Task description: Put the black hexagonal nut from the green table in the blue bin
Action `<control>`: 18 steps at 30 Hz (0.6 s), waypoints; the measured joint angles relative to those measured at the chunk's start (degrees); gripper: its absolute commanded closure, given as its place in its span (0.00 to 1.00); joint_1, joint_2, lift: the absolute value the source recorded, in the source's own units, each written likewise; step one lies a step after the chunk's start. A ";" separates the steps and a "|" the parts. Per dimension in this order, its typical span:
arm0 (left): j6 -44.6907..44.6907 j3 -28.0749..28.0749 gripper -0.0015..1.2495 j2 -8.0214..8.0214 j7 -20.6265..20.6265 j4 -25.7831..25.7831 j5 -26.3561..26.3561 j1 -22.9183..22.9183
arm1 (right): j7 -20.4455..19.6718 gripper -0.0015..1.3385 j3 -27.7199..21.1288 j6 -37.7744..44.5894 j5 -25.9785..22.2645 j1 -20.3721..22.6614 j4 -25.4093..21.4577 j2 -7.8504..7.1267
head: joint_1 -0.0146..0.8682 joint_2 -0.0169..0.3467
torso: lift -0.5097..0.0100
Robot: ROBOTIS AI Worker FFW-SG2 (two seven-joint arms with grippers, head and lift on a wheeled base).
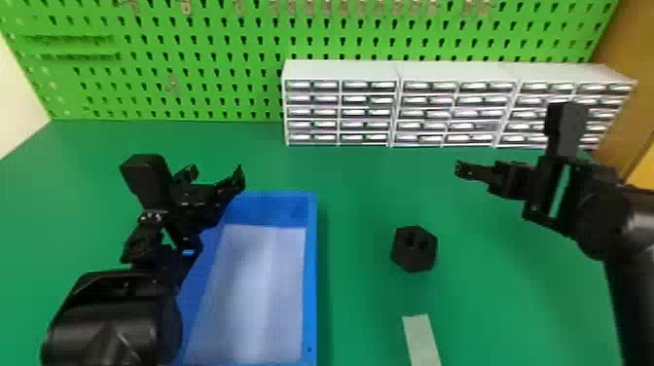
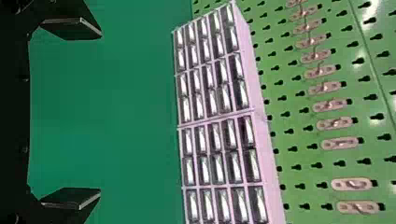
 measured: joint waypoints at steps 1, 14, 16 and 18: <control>0.00 0.00 0.26 0.00 0.00 0.00 -0.04 0.02 | 0.00 0.09 0.21 0.87 -0.22 -0.50 0.44 -0.16 | 0.79 0.19 | 0.79; 0.00 0.16 0.26 0.00 0.00 0.00 -0.15 0.46 | 0.00 0.09 2.89 9.08 -2.54 -6.52 6.23 -1.36 | 0.79 0.19 | 0.79; 0.00 0.18 0.26 0.00 0.00 0.00 -0.18 0.50 | 0.00 0.09 3.85 10.30 -2.83 -7.91 7.71 -1.59 | 0.79 0.19 | 0.79; 0.00 0.19 0.26 0.00 0.00 0.00 -0.21 0.51 | 0.00 0.09 4.76 11.25 -3.12 -9.12 9.05 -1.81 | 0.79 0.19 | 0.79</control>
